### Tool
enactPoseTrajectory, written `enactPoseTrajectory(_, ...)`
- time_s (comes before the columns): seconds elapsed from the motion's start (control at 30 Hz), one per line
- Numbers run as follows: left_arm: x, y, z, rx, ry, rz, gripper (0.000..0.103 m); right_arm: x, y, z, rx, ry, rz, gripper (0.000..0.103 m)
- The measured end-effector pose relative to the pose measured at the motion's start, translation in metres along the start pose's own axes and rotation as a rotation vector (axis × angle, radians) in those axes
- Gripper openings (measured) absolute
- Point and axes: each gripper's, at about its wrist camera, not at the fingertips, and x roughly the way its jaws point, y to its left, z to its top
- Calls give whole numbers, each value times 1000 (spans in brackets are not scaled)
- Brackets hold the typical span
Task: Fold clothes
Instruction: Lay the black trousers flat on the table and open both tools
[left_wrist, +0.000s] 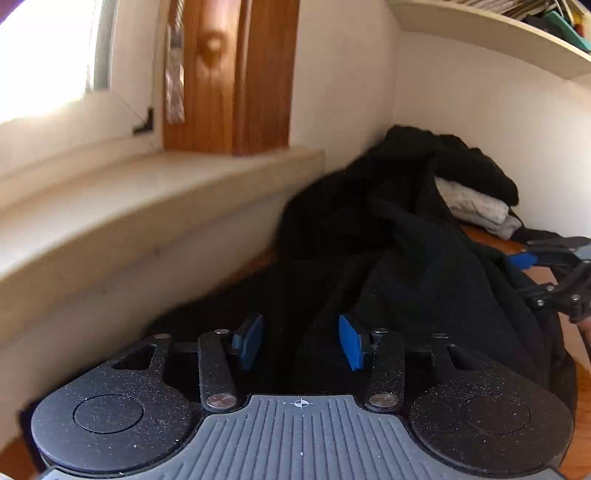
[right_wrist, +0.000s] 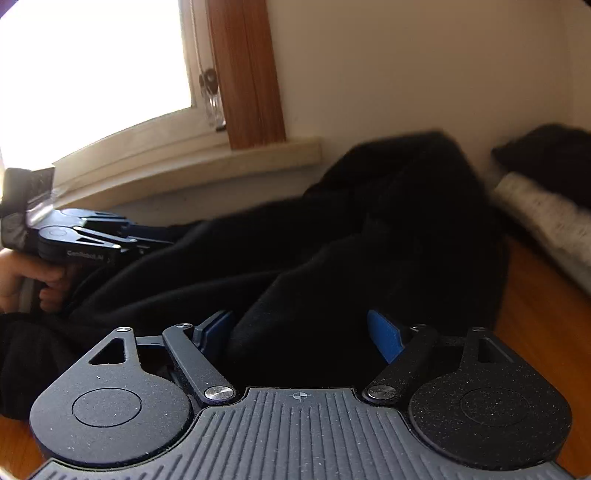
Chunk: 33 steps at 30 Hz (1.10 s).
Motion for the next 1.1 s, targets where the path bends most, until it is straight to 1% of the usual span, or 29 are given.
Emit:
enactPoseTrajectory(0.13,-4,-4,-7,18,18,10,53,14,-2,-2,-19,41,57,84)
enactPoseTrajectory(0.2,-5,-5,-10,27,27,14,53,15,-3,-4,-42,52,79,89)
enactPoseTrajectory(0.27,-7,-7,-13,36,37,19,53,18,1,-7,-75,63,104,97)
enactPoseTrajectory(0.4,-11,-11,-20,54,55,29,53,24,9,-7,-126,93,131,99)
enactPoseTrajectory(0.47,-14,-11,-23,53,63,37,53,25,15,-8,-164,114,156,102)
enactPoseTrajectory(0.57,-25,-10,-30,26,64,64,53,25,23,-10,-190,123,179,103)
enactPoseTrajectory(0.77,-65,-10,-54,-15,60,121,53,17,41,-16,-172,130,258,103)
enactPoseTrajectory(0.93,-100,-3,-73,-40,35,132,56,6,76,-29,-238,139,269,103)
enactPoseTrajectory(1.03,-113,3,-77,-74,12,108,56,-2,93,-37,-288,130,238,103)
enactPoseTrajectory(1.1,-114,7,-76,-89,12,95,57,-8,96,-41,-277,118,220,103)
